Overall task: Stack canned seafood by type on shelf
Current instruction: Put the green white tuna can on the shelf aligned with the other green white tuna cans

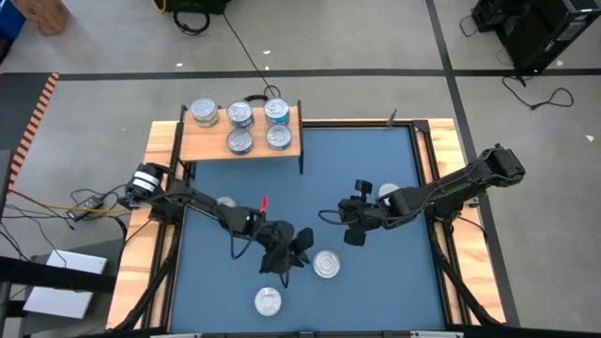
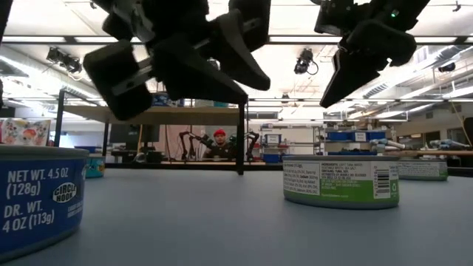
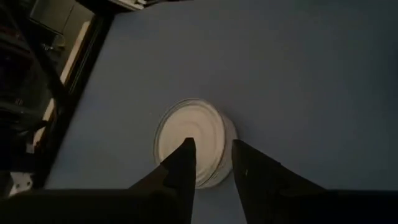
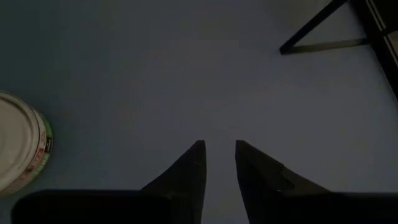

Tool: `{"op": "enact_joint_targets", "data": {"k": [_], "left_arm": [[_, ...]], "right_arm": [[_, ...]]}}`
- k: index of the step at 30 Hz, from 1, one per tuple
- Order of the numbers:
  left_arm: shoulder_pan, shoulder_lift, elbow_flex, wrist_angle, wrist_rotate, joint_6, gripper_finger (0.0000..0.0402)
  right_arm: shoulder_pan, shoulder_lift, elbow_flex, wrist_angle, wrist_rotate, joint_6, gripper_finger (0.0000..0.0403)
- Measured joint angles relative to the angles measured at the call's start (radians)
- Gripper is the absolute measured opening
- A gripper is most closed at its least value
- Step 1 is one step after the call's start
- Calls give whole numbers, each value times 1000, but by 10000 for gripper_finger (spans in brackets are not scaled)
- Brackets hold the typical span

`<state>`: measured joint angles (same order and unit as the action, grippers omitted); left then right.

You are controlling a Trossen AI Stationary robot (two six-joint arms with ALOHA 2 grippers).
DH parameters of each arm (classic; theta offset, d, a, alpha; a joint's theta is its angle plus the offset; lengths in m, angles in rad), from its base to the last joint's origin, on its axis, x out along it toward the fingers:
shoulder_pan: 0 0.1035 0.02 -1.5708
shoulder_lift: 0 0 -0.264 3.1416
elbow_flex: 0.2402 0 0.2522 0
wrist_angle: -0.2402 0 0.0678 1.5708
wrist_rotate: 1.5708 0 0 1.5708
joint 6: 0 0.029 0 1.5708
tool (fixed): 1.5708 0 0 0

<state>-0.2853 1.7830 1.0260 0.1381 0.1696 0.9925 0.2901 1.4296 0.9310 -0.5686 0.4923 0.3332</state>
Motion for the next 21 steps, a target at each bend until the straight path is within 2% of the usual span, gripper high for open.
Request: {"op": "enact_joint_targets", "data": {"k": [4,10,16,21], "left_arm": [[-29,38,0,85,-71,-37,108],[-62,121,59,91,-181,-104,108],[-81,145,137,-27,-206,-114,108],[-88,150,144,-54,-225,-106,108]], "right_arm": [[-7,-3,-8,9,-13,8,100],[-28,-3,-60,96,-35,4,101],[-33,-3,-80,145,-34,9,101],[-31,-3,-79,191,-33,6,101]]}}
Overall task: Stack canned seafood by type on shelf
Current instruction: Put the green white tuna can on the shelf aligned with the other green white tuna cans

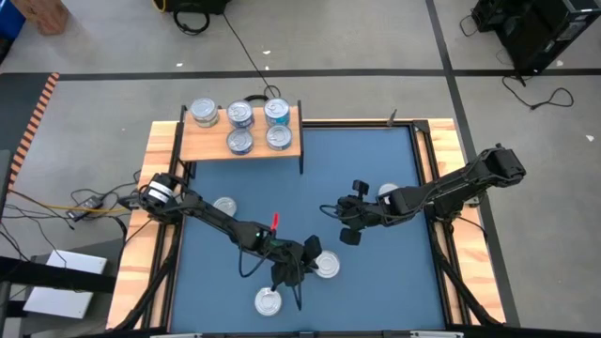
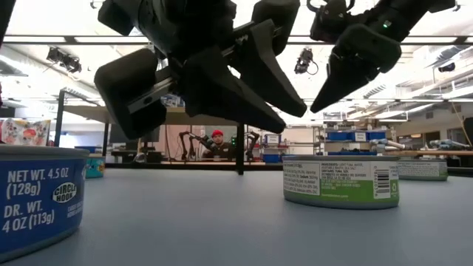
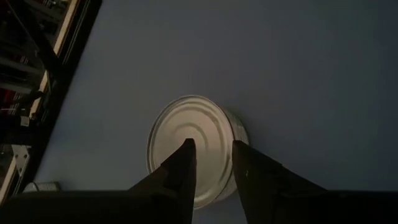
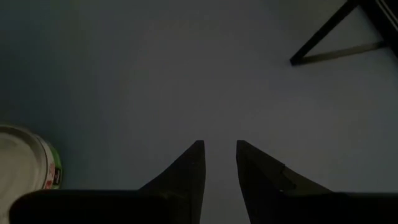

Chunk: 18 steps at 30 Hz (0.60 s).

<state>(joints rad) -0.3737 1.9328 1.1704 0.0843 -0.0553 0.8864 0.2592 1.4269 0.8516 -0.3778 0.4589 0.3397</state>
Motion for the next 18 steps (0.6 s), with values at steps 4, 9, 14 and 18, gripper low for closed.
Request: {"op": "enact_joint_targets", "data": {"k": [4,9,14,18], "left_arm": [[-1,32,-1,7,-62,11,108],[-1,67,0,29,-108,51,108],[-1,71,-1,28,-116,53,104],[-2,71,-1,27,-117,53,88]], "right_arm": [[0,0,0,0,1,-5,101],[0,0,0,14,4,-26,101],[0,0,0,18,4,-29,101],[0,0,0,19,4,-33,101]]}}
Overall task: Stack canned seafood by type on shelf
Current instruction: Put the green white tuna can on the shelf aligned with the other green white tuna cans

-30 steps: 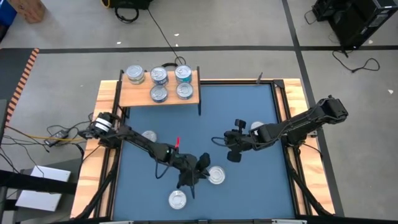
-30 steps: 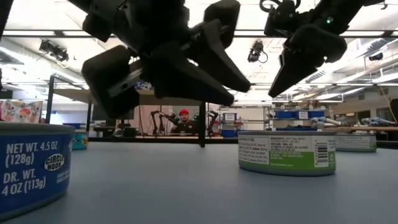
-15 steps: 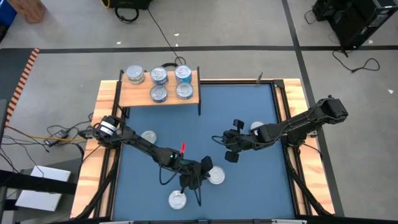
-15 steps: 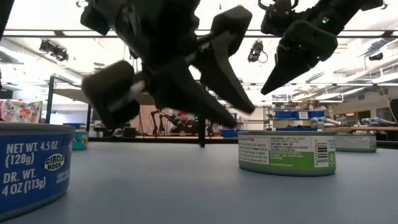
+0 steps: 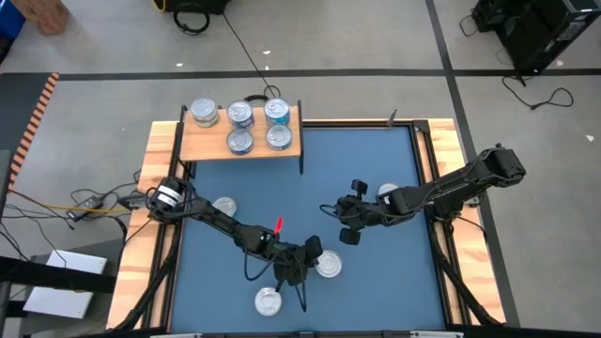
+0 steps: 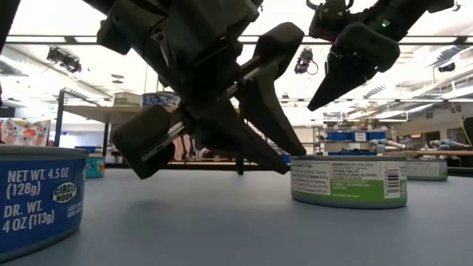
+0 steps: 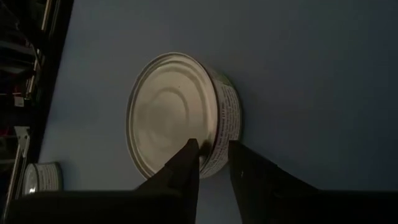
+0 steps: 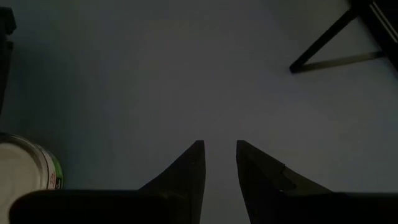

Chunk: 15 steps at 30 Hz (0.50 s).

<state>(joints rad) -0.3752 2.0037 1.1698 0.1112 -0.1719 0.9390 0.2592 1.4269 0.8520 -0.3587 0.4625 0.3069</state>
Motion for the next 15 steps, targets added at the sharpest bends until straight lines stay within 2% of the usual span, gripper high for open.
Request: {"op": "enact_joint_targets", "data": {"k": [7,15], "left_arm": [[0,0,0,25,0,2,49],[0,0,0,34,13,79,51]], "right_arm": [[0,0,0,20,0,-10,101],[0,0,0,29,0,-22,101]]}}
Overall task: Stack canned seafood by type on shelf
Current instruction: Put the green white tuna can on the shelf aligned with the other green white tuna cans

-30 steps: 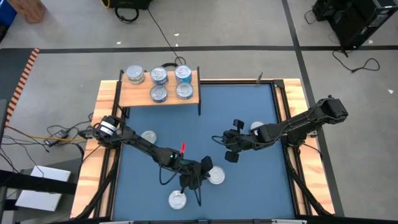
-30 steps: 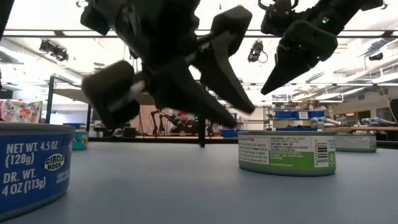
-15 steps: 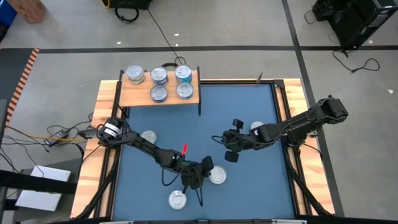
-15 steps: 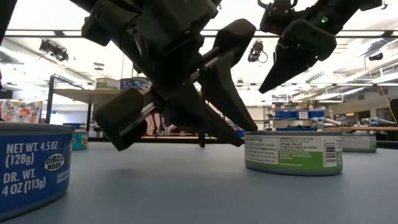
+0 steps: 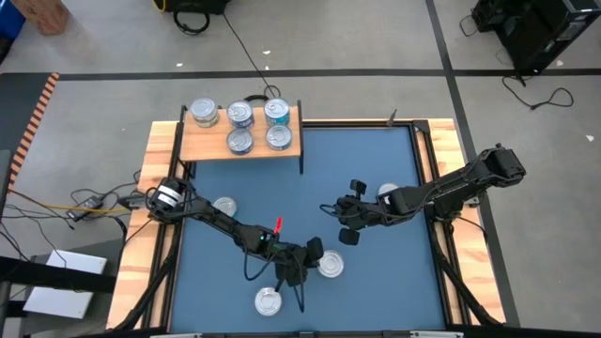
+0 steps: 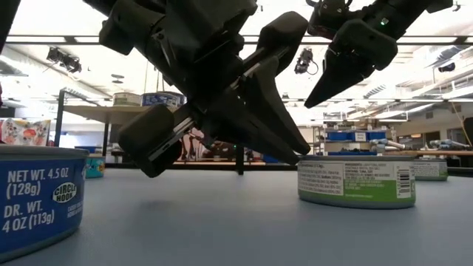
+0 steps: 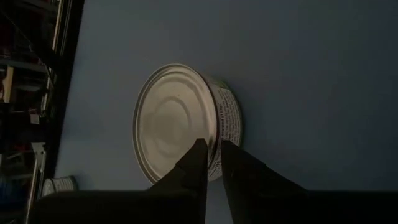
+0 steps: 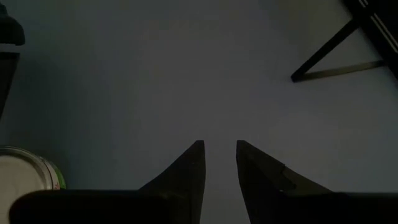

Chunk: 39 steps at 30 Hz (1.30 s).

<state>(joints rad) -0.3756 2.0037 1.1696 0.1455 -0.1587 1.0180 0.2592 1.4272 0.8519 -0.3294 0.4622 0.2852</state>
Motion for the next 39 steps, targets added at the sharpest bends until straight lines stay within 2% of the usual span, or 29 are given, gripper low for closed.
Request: {"op": "enact_joint_targets", "data": {"k": [12,17,26,34,39], "left_arm": [[-1,0,0,45,37,35,100],[0,0,0,45,36,102,101],[4,11,0,53,36,104,101],[1,66,2,94,-41,134,101],[-2,66,2,99,-58,131,77]], "right_arm": [[0,0,0,4,0,-1,100],[0,0,0,8,0,-8,100],[0,0,0,12,-1,-18,100],[2,1,1,29,-6,-24,100],[2,1,1,29,-7,-27,100]]}}
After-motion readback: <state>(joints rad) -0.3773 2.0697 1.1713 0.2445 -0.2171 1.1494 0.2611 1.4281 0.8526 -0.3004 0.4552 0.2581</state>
